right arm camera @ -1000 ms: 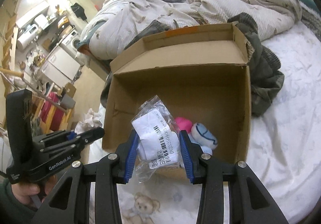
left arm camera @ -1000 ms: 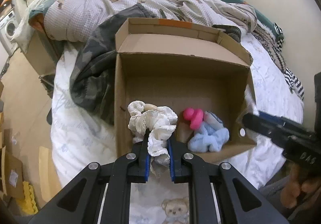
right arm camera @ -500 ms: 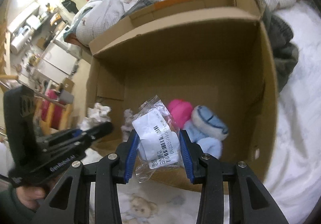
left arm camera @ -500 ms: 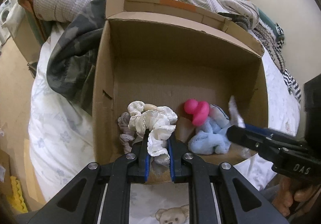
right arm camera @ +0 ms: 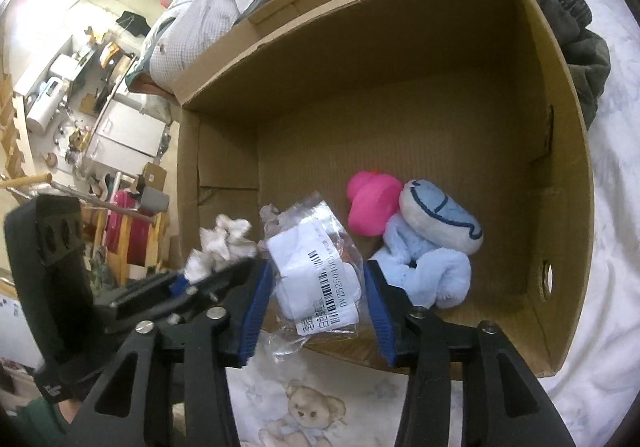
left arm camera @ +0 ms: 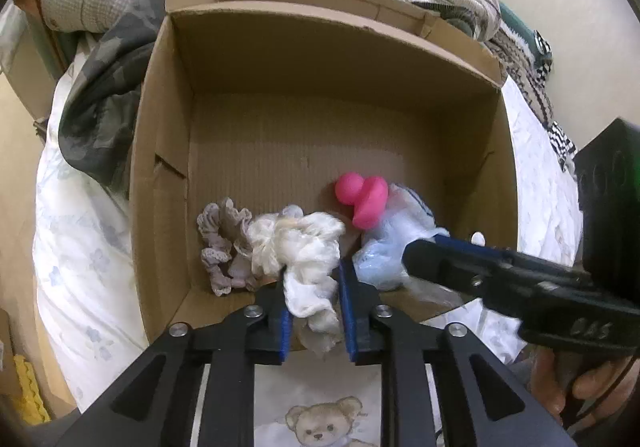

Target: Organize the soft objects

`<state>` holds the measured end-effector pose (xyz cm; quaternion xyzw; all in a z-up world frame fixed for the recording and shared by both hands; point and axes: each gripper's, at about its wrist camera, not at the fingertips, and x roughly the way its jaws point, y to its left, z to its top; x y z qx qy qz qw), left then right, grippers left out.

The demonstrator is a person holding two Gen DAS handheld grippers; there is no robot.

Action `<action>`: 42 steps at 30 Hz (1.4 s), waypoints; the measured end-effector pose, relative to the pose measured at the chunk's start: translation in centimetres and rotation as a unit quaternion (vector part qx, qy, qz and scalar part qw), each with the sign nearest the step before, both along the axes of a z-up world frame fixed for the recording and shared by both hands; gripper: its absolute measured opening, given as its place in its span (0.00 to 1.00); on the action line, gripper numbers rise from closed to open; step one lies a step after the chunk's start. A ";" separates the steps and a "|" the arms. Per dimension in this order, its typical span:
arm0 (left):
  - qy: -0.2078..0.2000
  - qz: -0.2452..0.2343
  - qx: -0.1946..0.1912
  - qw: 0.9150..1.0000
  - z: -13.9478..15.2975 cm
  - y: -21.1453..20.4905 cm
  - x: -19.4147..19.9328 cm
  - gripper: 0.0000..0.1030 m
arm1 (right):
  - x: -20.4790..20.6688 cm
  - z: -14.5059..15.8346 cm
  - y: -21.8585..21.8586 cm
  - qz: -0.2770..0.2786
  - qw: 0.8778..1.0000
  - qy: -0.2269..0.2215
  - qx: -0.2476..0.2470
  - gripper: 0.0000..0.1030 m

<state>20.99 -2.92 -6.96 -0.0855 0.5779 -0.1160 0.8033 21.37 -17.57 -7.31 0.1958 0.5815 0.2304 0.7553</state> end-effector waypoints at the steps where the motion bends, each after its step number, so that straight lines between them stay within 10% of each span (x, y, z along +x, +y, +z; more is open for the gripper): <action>1: 0.001 0.000 0.009 1.000 0.0 -0.1 -0.1 0.32 | 0.0 0.1 -0.1 -0.003 1.000 0.000 0.003 0.65; 5: -0.023 0.008 0.034 0.999 0.8 -0.1 -0.4 0.66 | 0.2 0.4 -0.9 -0.021 1.000 -0.002 0.016 0.79; 12: -0.045 0.043 0.083 0.995 1.9 1.2 -0.8 0.66 | 0.4 1.4 -2.3 -0.059 0.998 -0.027 -0.004 0.99; 29: -0.183 0.091 0.110 0.973 9.3 3.5 -7.3 0.66 | -6.2 8.5 -2.1 -0.086 0.975 -0.184 -0.095 1.00; 42: -0.205 0.084 0.122 0.967 9.6 3.3 -13.1 0.67 | -12.7 8.9 -1.8 -0.107 0.956 -0.218 -0.164 1.00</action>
